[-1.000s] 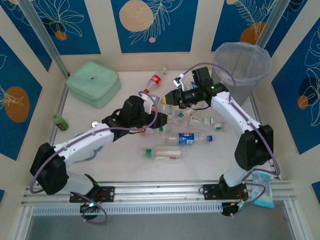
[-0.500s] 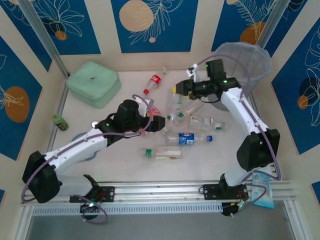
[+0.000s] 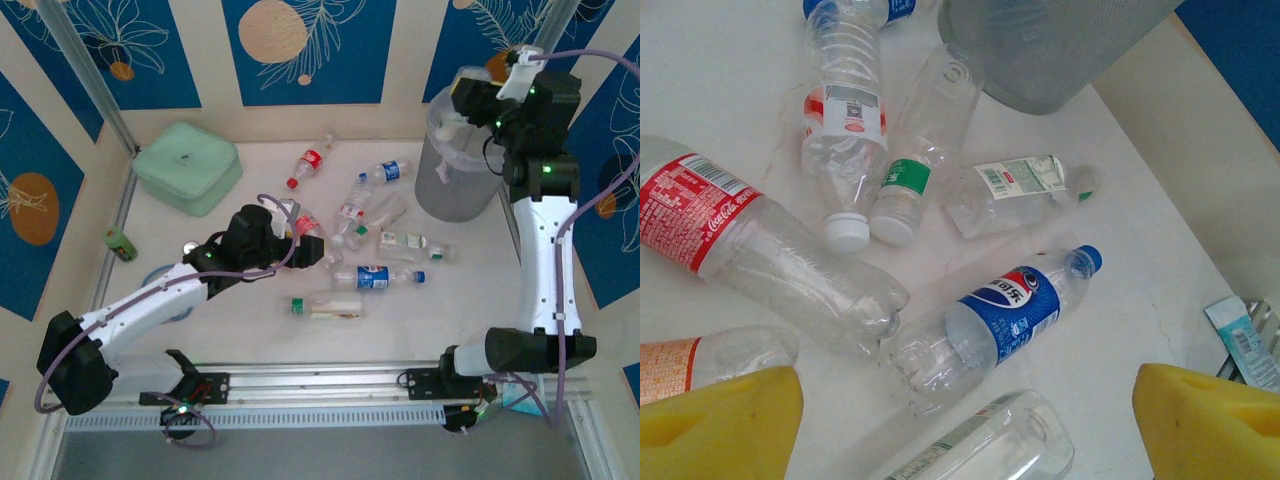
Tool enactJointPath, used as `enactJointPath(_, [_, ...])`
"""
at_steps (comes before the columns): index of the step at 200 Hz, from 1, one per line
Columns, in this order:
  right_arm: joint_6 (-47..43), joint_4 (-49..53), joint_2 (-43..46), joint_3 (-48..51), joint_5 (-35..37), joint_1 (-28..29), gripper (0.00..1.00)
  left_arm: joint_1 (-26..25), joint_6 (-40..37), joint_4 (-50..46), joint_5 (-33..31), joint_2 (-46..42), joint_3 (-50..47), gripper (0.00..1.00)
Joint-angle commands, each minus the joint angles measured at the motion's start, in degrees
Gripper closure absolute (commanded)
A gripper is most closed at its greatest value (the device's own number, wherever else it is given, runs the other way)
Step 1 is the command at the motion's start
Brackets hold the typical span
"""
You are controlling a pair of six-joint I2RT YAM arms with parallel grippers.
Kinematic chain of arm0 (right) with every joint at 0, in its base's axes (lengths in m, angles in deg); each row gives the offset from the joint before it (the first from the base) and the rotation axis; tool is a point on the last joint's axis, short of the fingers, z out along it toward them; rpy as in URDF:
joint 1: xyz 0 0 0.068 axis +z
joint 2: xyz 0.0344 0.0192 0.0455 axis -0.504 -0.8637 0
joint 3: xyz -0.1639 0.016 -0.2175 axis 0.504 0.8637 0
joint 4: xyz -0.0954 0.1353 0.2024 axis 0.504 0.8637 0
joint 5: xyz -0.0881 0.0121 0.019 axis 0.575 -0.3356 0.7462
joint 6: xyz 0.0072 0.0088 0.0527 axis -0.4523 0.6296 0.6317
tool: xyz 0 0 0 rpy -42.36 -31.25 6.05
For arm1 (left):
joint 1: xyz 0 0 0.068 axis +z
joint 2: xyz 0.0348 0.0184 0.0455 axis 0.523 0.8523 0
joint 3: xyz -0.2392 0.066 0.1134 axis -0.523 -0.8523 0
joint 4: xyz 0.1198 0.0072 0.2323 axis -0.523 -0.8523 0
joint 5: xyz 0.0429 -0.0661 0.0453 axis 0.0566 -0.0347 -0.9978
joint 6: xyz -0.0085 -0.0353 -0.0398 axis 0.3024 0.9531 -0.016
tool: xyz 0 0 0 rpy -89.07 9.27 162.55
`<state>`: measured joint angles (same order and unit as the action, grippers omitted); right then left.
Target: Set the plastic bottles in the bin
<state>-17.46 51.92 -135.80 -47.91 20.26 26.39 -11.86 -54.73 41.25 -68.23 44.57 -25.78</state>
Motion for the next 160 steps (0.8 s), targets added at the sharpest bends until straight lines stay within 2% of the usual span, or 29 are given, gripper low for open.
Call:
enactJointPath(1, [-6.3,-3.7,-5.2,-2.8,10.7,-1.0,0.85,-0.1,0.6,-1.5,-0.8,-0.4,-0.3,0.15])
enactJointPath(45, [-8.5,6.2,-18.3,-13.9,11.3,-2.8,0.87,-0.1,1.0,-6.0,-4.0,-2.5,-0.1,0.13])
enactJointPath(88, [-5.0,19.8,-31.9,-26.8,5.6,-5.9,0.86,0.0,2.0,-13.0,-7.5,-5.2,0.4,0.11])
enactJointPath(123, [-5.2,29.1,-41.3,-35.5,1.9,-6.8,0.85,0.0,3.0,-13.8,-6.8,-5.6,-0.1,0.1])
enactJointPath(160, [-5.7,37.1,-49.2,-41.1,0.6,-7.0,0.79,0.0,3.6,-14.0,-5.9,-5.3,-0.5,0.1])
